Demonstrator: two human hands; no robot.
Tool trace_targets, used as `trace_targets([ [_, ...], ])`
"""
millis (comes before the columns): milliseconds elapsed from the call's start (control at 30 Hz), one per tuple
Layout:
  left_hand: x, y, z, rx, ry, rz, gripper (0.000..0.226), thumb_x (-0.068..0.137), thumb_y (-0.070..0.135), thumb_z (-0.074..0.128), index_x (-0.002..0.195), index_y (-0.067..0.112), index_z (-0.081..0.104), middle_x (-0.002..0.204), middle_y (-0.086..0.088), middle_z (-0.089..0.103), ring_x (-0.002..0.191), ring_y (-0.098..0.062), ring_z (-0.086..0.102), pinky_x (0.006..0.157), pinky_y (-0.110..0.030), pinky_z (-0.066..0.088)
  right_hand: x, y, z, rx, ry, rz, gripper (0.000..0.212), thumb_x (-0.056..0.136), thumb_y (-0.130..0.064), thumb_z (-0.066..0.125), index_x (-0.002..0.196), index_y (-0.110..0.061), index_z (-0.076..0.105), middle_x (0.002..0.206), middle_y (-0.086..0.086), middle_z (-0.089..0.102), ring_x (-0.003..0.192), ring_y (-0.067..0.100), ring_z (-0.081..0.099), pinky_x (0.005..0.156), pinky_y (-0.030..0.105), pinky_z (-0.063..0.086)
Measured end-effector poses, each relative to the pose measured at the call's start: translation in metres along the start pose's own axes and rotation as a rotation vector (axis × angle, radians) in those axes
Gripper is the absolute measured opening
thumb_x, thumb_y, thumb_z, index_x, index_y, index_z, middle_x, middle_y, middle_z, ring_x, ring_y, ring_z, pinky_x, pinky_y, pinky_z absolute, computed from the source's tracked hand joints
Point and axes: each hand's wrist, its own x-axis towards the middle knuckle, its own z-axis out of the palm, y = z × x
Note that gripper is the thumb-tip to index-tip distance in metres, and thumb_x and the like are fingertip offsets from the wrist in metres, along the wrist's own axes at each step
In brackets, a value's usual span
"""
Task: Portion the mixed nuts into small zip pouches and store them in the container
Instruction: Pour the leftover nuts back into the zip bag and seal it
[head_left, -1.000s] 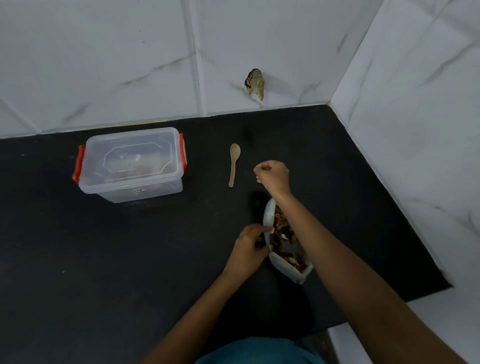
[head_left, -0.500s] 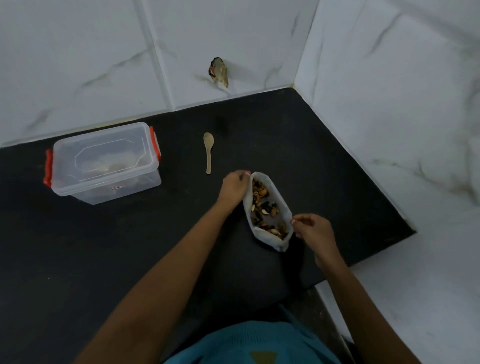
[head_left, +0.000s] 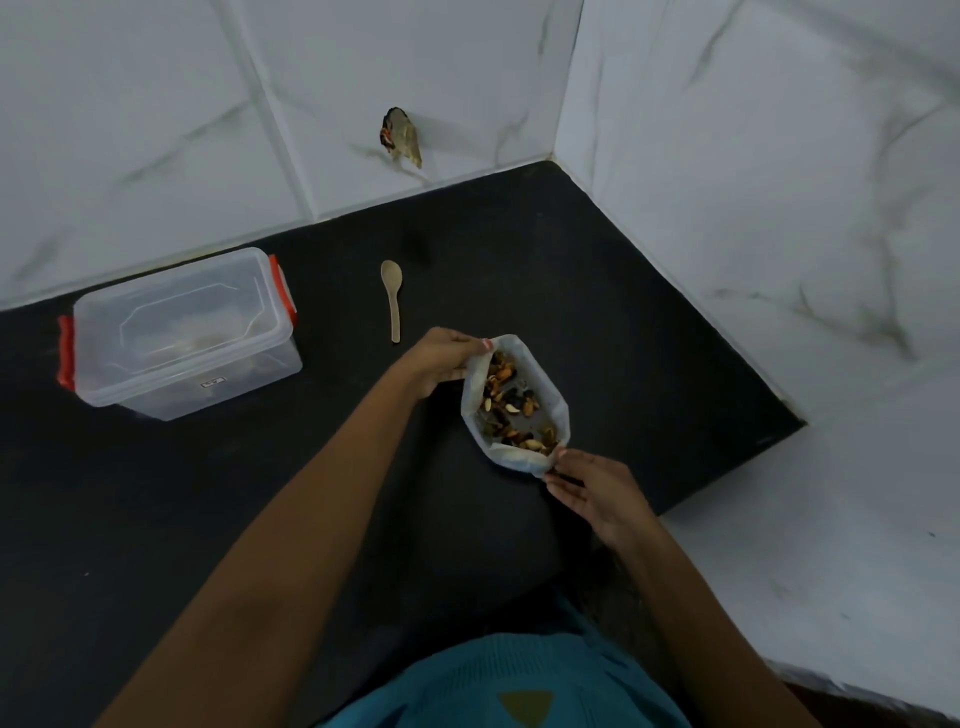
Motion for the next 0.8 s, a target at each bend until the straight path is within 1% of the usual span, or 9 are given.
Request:
trace_targets([
  [100, -0.005, 0.0, -0.004, 0.025, -0.014, -0.046, 0.024, 0.088, 0.015, 0.059, 0.111, 0.006, 0.057, 0.095, -0.003, 0.058, 0.083, -0.01, 0.057, 0.067, -0.021, 0.05, 0.003, 0.0, 0.003, -0.005, 0.035, -0.016, 0.005, 0.088, -0.007, 0.058, 0.09, -0.006, 0.062, 0.088, 0.009, 0.063, 0.08, 0.015, 0.06, 0.079, 0.027, 0.052],
  [167, -0.009, -0.001, -0.007, 0.055, -0.017, -0.078, 0.026, 0.088, 0.014, 0.059, 0.113, 0.007, 0.057, 0.096, -0.003, 0.058, 0.082, -0.01, 0.057, 0.065, -0.023, 0.051, 0.004, 0.0, 0.005, -0.002, 0.046, -0.032, 0.006, 0.086, -0.008, 0.061, 0.091, -0.004, 0.063, 0.087, 0.009, 0.063, 0.078, 0.014, 0.06, 0.072, 0.023, 0.052],
  [333, -0.018, -0.002, -0.012, 0.078, -0.017, -0.092, 0.029, 0.086, 0.011, 0.06, 0.114, 0.005, 0.057, 0.098, -0.004, 0.059, 0.082, -0.01, 0.059, 0.062, -0.024, 0.052, 0.0, -0.011, 0.007, -0.011, 0.041, -0.065, 0.009, 0.082, -0.007, 0.065, 0.09, -0.004, 0.065, 0.084, 0.009, 0.064, 0.072, 0.011, 0.058, 0.064, 0.02, 0.05],
  [433, -0.025, -0.002, -0.021, 0.061, -0.02, -0.107, 0.022, 0.086, 0.01, 0.061, 0.108, 0.007, 0.058, 0.104, -0.007, 0.062, 0.086, -0.013, 0.062, 0.065, -0.025, 0.054, 0.003, -0.025, 0.001, -0.043, 0.101, -0.11, 0.01, 0.081, -0.007, 0.066, 0.091, -0.005, 0.065, 0.082, 0.008, 0.063, 0.069, 0.01, 0.055, 0.062, 0.02, 0.048],
  [500, -0.031, -0.004, -0.027, 0.025, -0.009, -0.1, 0.021, 0.086, 0.008, 0.06, 0.106, 0.008, 0.057, 0.104, -0.009, 0.063, 0.087, -0.014, 0.064, 0.067, -0.024, 0.055, 0.004, -0.037, -0.004, -0.076, 0.15, -0.187, 0.003, 0.084, -0.007, 0.063, 0.085, -0.009, 0.064, 0.082, 0.007, 0.06, 0.071, 0.011, 0.054, 0.066, 0.021, 0.048],
  [567, -0.038, -0.009, -0.031, 0.009, 0.029, -0.089, 0.017, 0.086, 0.006, 0.059, 0.103, 0.01, 0.056, 0.101, -0.008, 0.061, 0.085, -0.014, 0.063, 0.064, -0.022, 0.055, 0.005, -0.049, -0.006, -0.178, 0.186, -0.247, 0.007, 0.086, -0.008, 0.06, 0.084, -0.014, 0.06, 0.087, 0.003, 0.058, 0.08, 0.012, 0.055, 0.071, 0.024, 0.05],
  [700, -0.044, -0.02, -0.028, 0.136, 0.198, -0.034, 0.007, 0.088, 0.012, 0.057, 0.089, 0.016, 0.052, 0.095, -0.004, 0.053, 0.08, -0.012, 0.056, 0.059, -0.021, 0.049, 0.008, -0.065, -0.003, -0.304, 0.184, -0.305, 0.01, 0.084, -0.008, 0.061, 0.087, -0.018, 0.06, 0.092, 0.002, 0.059, 0.089, 0.013, 0.059, 0.07, 0.026, 0.051],
  [767, -0.045, -0.027, -0.027, 0.258, 0.295, 0.026, 0.006, 0.089, 0.013, 0.054, 0.095, 0.014, 0.055, 0.098, -0.005, 0.054, 0.082, -0.013, 0.054, 0.066, -0.023, 0.048, 0.009, -0.068, 0.001, -0.431, 0.187, -0.378, 0.013, 0.082, -0.008, 0.063, 0.085, -0.019, 0.059, 0.093, 0.0, 0.059, 0.087, 0.012, 0.059, 0.064, 0.022, 0.048],
  [800, -0.045, -0.03, -0.027, 0.362, 0.337, 0.069, 0.011, 0.09, 0.013, 0.053, 0.1, 0.014, 0.057, 0.103, -0.005, 0.054, 0.087, -0.014, 0.054, 0.071, -0.026, 0.048, 0.01, -0.069, 0.003, -0.505, 0.183, -0.426, 0.013, 0.082, -0.008, 0.063, 0.085, -0.019, 0.059, 0.092, -0.001, 0.059, 0.084, 0.01, 0.059, 0.062, 0.02, 0.047],
])
